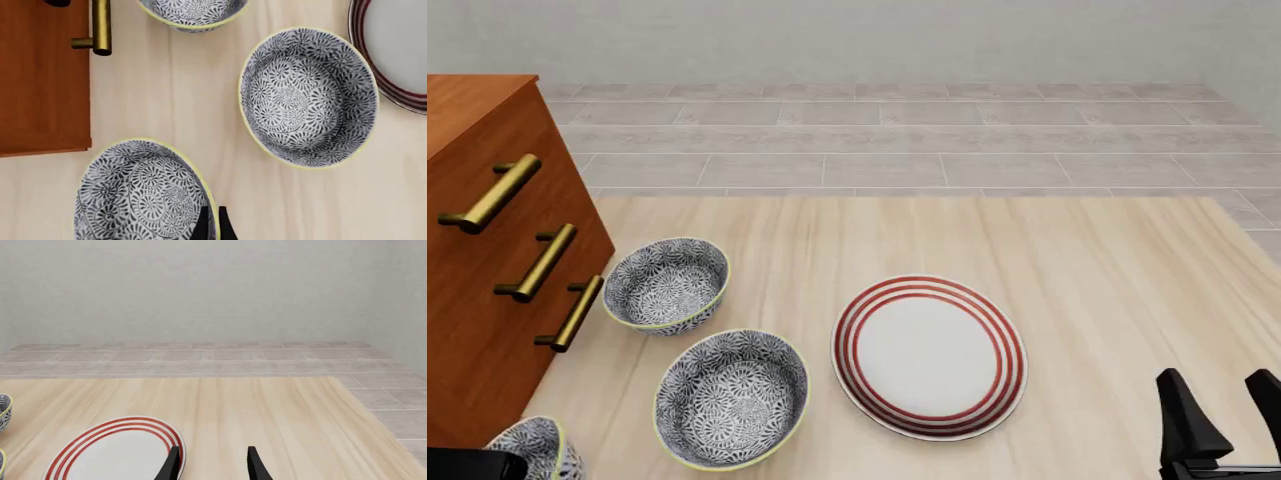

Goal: Put the bowl at the front on the plate.

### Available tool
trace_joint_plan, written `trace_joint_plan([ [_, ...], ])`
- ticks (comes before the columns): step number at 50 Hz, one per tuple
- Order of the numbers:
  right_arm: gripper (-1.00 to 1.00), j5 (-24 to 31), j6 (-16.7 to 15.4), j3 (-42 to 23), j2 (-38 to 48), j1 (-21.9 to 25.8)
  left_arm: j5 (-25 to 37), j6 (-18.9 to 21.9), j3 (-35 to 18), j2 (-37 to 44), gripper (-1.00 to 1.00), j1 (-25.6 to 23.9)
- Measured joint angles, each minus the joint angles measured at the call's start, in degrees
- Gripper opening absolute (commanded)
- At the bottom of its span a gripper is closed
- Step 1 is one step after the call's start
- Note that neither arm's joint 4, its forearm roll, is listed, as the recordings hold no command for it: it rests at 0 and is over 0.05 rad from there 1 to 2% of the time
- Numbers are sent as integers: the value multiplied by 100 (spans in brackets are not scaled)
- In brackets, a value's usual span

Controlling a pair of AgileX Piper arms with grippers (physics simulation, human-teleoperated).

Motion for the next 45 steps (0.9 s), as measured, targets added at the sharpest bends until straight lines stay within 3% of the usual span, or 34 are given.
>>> trace_joint_plan([
  [45,100,0,0,0,0,0,161,286,-869,60,-100,-291],
])
